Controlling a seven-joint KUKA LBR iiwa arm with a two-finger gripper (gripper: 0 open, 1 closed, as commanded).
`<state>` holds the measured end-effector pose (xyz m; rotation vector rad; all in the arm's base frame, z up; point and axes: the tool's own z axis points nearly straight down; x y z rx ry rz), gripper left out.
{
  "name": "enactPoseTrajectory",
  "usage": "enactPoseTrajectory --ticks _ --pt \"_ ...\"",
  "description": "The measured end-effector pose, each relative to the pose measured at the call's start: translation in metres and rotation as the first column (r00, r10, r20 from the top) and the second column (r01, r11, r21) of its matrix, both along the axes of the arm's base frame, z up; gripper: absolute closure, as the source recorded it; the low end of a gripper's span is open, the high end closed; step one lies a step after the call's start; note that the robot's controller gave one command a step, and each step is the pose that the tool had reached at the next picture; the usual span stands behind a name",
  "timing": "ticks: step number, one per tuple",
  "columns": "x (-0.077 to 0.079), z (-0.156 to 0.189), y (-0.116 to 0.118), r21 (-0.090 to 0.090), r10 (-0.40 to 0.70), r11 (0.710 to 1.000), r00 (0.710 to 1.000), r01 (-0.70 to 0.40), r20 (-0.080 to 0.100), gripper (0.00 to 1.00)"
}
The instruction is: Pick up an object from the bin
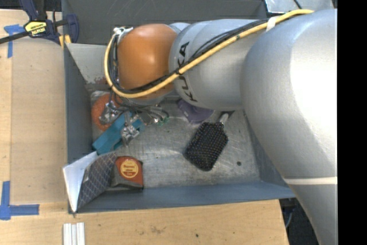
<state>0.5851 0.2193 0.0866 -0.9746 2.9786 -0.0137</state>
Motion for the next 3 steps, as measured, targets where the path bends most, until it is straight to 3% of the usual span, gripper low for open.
enactPoseTrajectory --ticks 3 --pt "-0.003 0.018 0.001 0.008 -0.002 1.000 1.000 0.002 0.000 1.00"
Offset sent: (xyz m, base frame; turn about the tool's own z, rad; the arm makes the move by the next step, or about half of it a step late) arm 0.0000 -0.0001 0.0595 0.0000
